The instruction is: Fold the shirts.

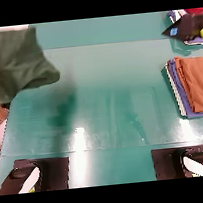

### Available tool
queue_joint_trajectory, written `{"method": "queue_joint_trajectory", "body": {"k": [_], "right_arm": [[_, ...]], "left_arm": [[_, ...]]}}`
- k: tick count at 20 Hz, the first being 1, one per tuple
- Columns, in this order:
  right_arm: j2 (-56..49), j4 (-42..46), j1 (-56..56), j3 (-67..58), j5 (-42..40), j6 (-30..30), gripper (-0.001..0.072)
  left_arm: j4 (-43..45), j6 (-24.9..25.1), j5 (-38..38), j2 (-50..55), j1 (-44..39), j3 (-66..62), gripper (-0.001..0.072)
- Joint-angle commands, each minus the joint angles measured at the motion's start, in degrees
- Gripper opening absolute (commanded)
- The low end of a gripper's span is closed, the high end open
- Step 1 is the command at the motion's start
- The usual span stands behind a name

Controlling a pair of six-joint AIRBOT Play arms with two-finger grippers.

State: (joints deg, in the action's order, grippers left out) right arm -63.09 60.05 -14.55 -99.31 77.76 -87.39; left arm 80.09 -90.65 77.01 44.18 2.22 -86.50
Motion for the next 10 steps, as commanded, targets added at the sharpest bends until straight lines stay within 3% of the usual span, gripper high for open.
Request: {"method": "queue_joint_trajectory", "body": {"k": [1,8,9,10], "right_arm": [[0.0,0.1,0.5,-7.3,-1.4,0.0,0.0023],[0.0,0.0,6.6,-13.6,-0.9,-0.1,0.0023],[0.0,0.0,6.9,-13.6,-0.6,-0.1,0.0023],[0.0,0.0,7.4,-13.6,0.1,-0.1,0.0023]], "left_arm": [[-5.4,1.1,-4.4,1.7,-8.3,-4.5,0.0025],[-5.6,1.1,3.5,20.8,-27.5,-3.8,0.003],[-5.7,1.1,3.1,24.1,-29.7,-3.8,0.0098],[-5.8,1.1,2.2,27.1,-31.6,-3.8,0.0398]]}}
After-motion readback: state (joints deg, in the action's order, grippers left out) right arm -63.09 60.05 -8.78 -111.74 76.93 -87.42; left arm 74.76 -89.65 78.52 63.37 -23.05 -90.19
